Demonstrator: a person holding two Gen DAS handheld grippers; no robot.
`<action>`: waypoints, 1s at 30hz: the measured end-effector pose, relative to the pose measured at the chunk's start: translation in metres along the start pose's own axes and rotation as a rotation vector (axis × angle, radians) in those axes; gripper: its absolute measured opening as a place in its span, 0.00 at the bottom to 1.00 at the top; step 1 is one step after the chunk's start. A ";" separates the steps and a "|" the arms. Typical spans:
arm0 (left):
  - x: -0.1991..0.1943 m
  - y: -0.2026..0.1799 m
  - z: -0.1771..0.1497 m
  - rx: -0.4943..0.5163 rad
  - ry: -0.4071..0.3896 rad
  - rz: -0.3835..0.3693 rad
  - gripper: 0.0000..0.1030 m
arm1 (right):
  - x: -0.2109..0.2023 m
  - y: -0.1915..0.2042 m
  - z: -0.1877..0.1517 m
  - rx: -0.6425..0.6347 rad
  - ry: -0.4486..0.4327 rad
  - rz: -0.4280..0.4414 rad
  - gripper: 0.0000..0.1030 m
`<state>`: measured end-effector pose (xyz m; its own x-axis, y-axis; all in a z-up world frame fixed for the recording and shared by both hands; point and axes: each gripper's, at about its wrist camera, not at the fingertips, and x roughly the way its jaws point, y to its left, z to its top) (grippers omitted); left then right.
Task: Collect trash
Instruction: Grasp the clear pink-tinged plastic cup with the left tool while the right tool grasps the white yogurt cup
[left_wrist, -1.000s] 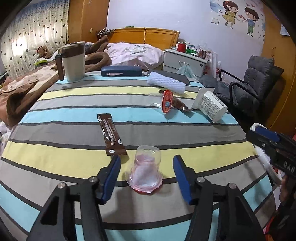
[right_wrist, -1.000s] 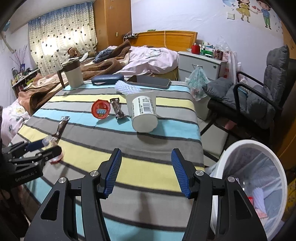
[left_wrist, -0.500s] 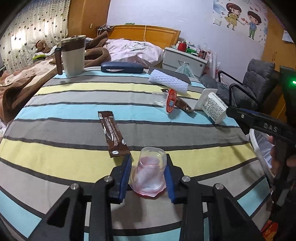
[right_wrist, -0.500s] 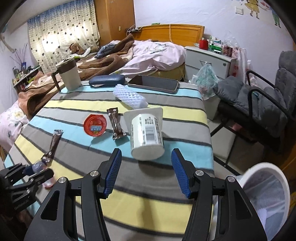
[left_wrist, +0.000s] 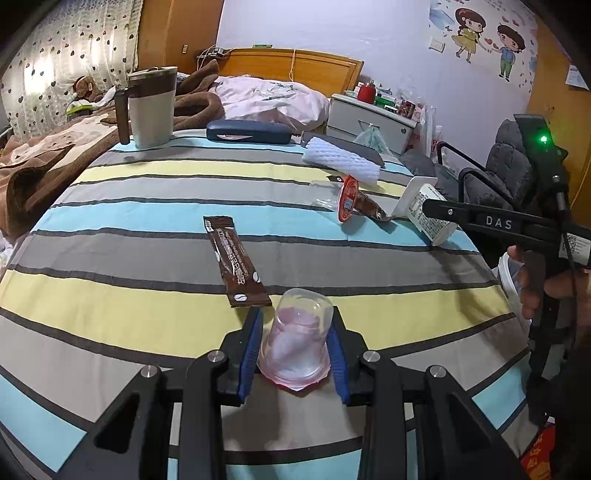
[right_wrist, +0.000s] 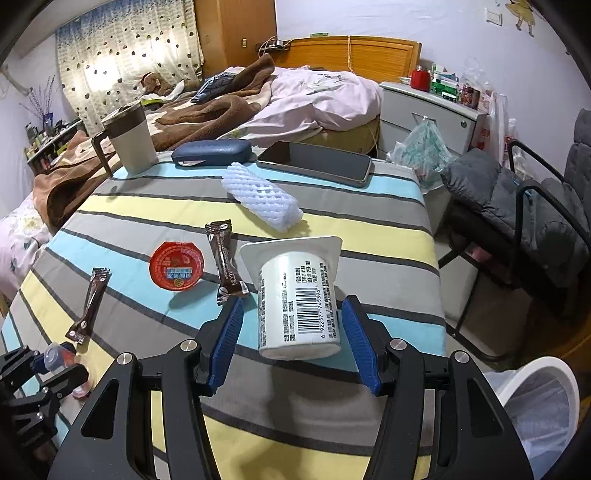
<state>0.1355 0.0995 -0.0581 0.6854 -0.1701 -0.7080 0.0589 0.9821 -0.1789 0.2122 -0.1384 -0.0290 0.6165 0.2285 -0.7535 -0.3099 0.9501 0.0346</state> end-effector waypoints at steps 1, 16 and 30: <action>0.001 0.000 0.000 -0.002 0.004 0.000 0.35 | 0.001 0.000 -0.001 0.002 0.003 -0.001 0.47; -0.002 0.002 -0.002 -0.017 -0.003 0.015 0.34 | -0.006 -0.004 -0.003 0.019 -0.026 0.009 0.45; -0.019 -0.009 0.001 0.012 -0.040 0.013 0.34 | -0.028 -0.006 -0.016 0.066 -0.078 0.024 0.45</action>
<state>0.1225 0.0936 -0.0422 0.7147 -0.1540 -0.6823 0.0582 0.9852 -0.1614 0.1854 -0.1543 -0.0183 0.6650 0.2643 -0.6985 -0.2782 0.9556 0.0967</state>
